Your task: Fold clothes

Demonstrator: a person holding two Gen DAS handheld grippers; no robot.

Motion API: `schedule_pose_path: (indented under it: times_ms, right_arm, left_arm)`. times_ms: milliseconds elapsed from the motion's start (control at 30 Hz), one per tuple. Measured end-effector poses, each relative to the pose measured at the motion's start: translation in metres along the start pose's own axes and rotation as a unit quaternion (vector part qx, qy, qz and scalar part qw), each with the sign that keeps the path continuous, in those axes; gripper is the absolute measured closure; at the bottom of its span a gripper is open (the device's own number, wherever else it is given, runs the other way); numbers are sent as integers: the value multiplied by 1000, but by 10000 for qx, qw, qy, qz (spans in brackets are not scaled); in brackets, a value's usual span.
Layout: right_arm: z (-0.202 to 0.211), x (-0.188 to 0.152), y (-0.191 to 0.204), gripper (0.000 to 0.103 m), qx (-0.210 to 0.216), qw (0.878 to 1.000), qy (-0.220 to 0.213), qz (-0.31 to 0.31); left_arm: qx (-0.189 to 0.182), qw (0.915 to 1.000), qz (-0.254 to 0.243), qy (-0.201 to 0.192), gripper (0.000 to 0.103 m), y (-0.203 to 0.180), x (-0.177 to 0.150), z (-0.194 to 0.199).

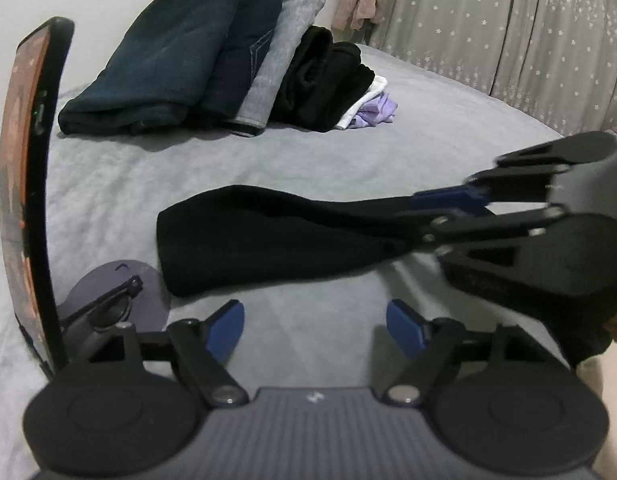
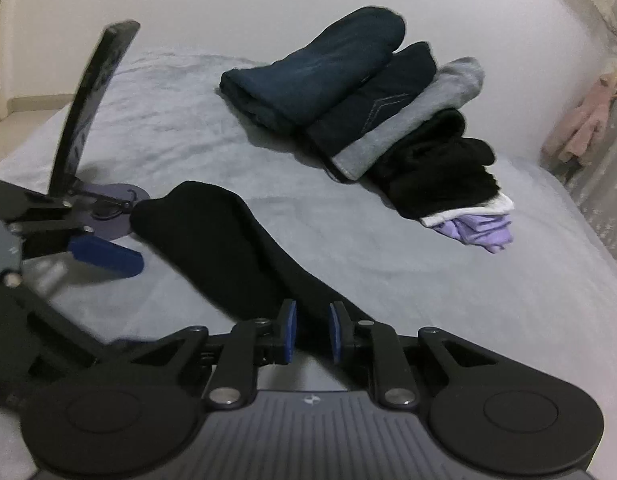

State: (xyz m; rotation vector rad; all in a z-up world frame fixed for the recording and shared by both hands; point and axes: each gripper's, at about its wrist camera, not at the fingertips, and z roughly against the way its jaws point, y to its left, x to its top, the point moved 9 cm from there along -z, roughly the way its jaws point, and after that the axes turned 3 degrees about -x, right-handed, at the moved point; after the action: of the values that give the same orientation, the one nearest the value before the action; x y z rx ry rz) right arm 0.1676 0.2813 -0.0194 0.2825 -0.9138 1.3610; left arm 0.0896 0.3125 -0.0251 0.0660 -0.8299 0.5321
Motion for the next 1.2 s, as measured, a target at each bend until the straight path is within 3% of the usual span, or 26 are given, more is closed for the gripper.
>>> schedule_pose_path:
  times_ms: [100, 167, 300, 367, 467, 533, 600, 667, 733, 767, 800, 833, 867, 967, 1067, 1200]
  right_arm:
    - [-16, -2, 1, 86, 78, 9998, 148, 142]
    - [-24, -1, -1, 95, 240, 9993, 240, 171]
    - [-32, 10, -44, 97, 412, 9942, 232, -971]
    - [-39, 10, -83, 97, 264, 9827, 234, -1817]
    - [-46, -3, -137, 94, -93, 9558, 428, -2908]
    - [-43, -7, -151, 87, -224, 9472, 400, -3174]
    - [-29, -9, -160, 87, -460, 9475, 242, -3155]
    - [-20, -4, -144, 87, -296, 9646, 165, -2613]
    - [-12, 4, -107, 85, -38, 9865, 131, -1632]
    - [-8, 6, -84, 83, 62, 9948, 135, -1012]
    - [-6, 8, -68, 74, 134, 9982, 139, -561]
    - [-6, 7, -42, 66, 214, 9994, 173, 206]
    - [-7, 6, -26, 66, 230, 9971, 210, 697]
    - [-14, 5, 6, 66, 182, 9856, 198, 1672]
    - [-23, 13, 24, 66, 397, 9804, 90, 1928]
    - [-44, 18, 37, 66, 517, 9745, 128, 2178]
  left_arm:
    - [-4, 10000, 40, 17, 18, -1, 1, -2]
    - [-37, 9999, 133, 3, 18, 0, 3, -2]
    - [-73, 9994, 347, 14, 17, 3, 9, -5]
    - [-83, 9992, 385, 22, 17, 4, 10, -8]
    - [-153, 9986, 497, 26, 16, 6, 14, -11]
    - [-231, 9976, 655, 17, 16, 10, 16, -12]
    - [-248, 9964, 814, -18, 16, 13, 17, -11]
    - [-204, 9946, 1009, -107, 16, 17, 17, -7]
    - [-45, 9905, 1348, -263, 16, 24, 12, 0]
    - [10, 9883, 1498, -284, 16, 27, 9, 3]
    - [30, 9866, 1604, -295, 16, 29, 6, 5]
    - [55, 9839, 1759, -309, 16, 32, 2, 8]
    - [71, 9832, 1800, -308, 16, 33, 0, 10]
    - [233, 9812, 1899, -245, 15, 37, -11, 19]
    - [437, 9815, 1854, -209, 12, 38, -19, 26]
    - [413, 9833, 1769, -117, 5, 35, -20, 28]
